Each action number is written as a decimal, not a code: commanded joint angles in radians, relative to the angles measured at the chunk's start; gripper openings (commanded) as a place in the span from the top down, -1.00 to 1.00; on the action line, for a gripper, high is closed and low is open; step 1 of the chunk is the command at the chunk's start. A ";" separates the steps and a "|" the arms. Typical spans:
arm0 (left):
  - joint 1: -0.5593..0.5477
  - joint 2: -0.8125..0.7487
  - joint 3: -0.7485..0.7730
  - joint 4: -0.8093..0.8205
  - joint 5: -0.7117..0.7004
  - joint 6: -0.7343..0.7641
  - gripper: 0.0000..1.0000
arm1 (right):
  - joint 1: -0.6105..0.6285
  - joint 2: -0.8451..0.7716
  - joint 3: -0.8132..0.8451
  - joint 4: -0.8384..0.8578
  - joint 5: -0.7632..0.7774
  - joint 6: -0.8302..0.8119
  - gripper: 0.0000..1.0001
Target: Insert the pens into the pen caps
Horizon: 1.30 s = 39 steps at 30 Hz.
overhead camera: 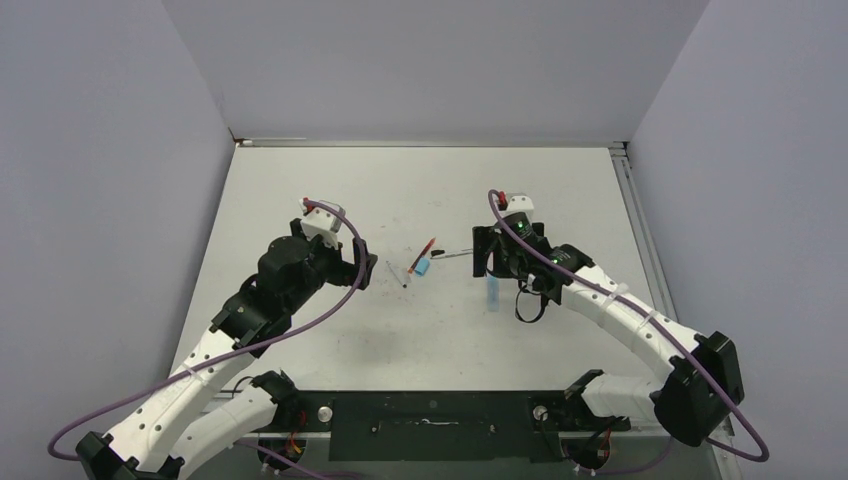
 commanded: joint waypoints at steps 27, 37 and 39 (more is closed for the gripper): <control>-0.020 0.003 0.009 0.017 -0.018 0.013 -0.92 | 0.014 0.295 -0.050 0.123 0.079 0.179 -0.82; -0.022 0.014 0.009 0.016 -0.020 0.013 -0.92 | -0.034 0.376 -0.045 0.169 0.085 0.211 -0.52; -0.022 0.018 0.010 0.016 -0.020 0.013 -0.92 | -0.039 0.393 -0.046 0.177 0.081 0.211 -0.48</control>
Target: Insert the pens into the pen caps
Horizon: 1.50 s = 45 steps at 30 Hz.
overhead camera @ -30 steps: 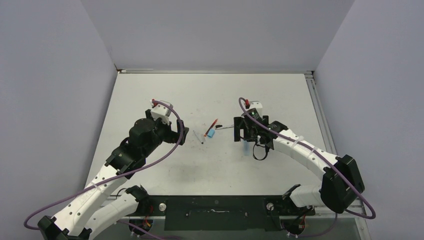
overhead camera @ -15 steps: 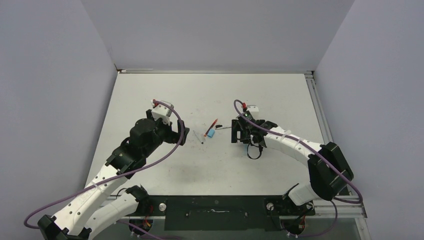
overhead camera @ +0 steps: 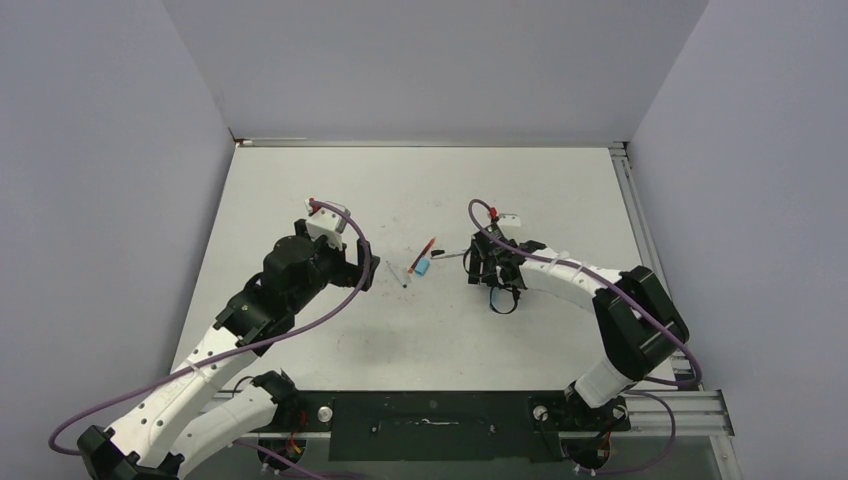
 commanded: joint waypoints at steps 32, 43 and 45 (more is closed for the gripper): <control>-0.032 0.011 0.011 -0.003 -0.036 -0.008 -0.92 | -0.009 -0.028 -0.058 0.072 -0.005 -0.002 0.89; -0.064 -0.003 0.015 -0.041 -0.002 -0.123 -0.92 | 0.010 -0.271 -0.030 0.013 -0.033 -0.024 0.89; -0.064 -0.006 0.008 -0.043 0.027 -0.143 -0.92 | 0.022 -0.317 -0.024 0.018 -0.048 -0.008 0.89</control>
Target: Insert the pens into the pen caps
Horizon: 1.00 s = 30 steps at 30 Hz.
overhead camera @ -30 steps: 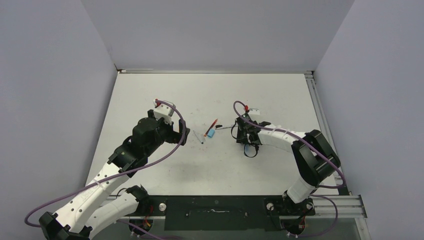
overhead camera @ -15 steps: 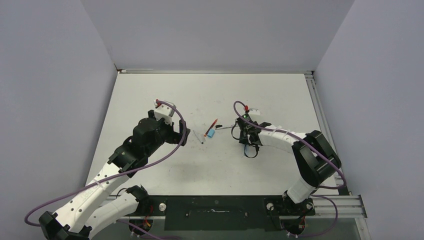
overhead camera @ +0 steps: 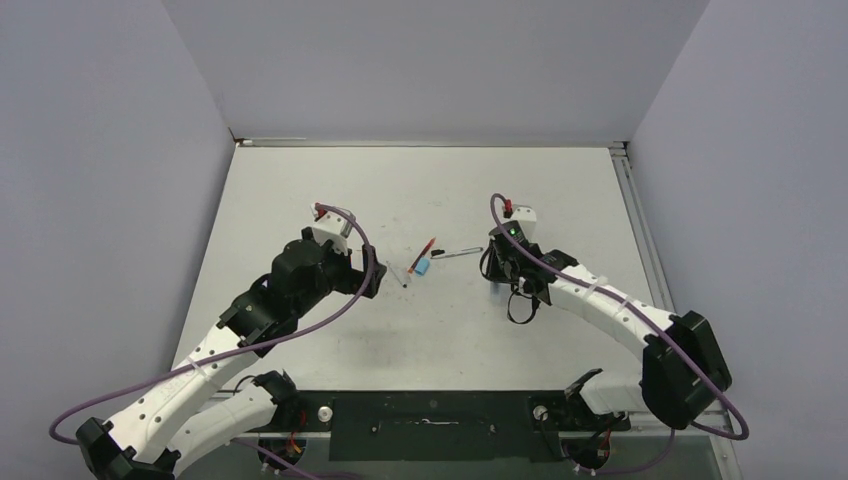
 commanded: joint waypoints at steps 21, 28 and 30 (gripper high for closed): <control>-0.005 -0.020 -0.093 0.213 0.440 -0.403 -0.92 | 0.303 -0.206 0.202 0.180 0.042 0.127 0.89; -0.003 -0.012 -0.126 0.310 0.496 -0.492 -0.94 | 0.395 -0.172 0.234 0.242 0.085 0.148 0.89; -0.003 -0.012 -0.125 0.318 0.500 -0.501 -0.95 | 0.413 -0.162 0.248 0.255 0.089 0.153 0.89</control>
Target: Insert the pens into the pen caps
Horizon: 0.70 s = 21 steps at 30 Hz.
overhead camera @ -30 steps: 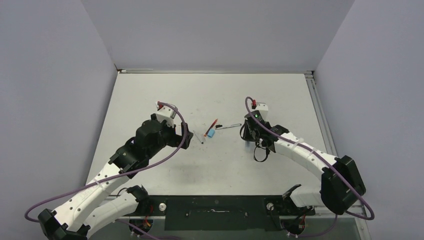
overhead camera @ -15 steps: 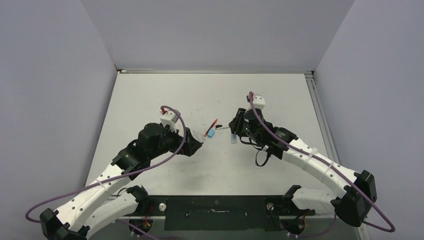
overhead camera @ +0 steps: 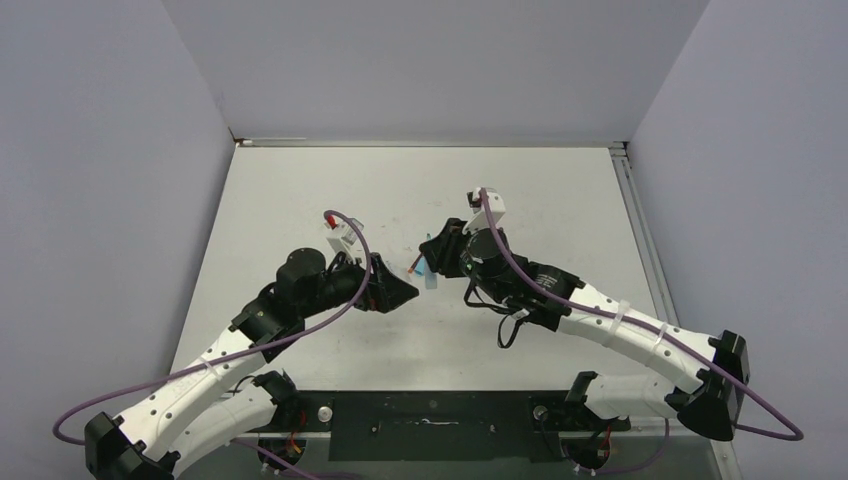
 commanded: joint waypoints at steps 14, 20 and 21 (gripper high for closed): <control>0.000 -0.004 0.000 0.205 0.076 -0.122 -0.74 | 0.116 0.087 0.133 0.124 0.056 0.034 0.89; 0.002 -0.003 -0.007 0.222 0.065 -0.131 -0.55 | 0.137 0.096 0.155 0.132 0.043 0.047 0.89; 0.004 -0.003 -0.009 0.230 0.066 -0.137 -0.52 | 0.141 0.097 0.158 0.132 0.043 0.047 0.89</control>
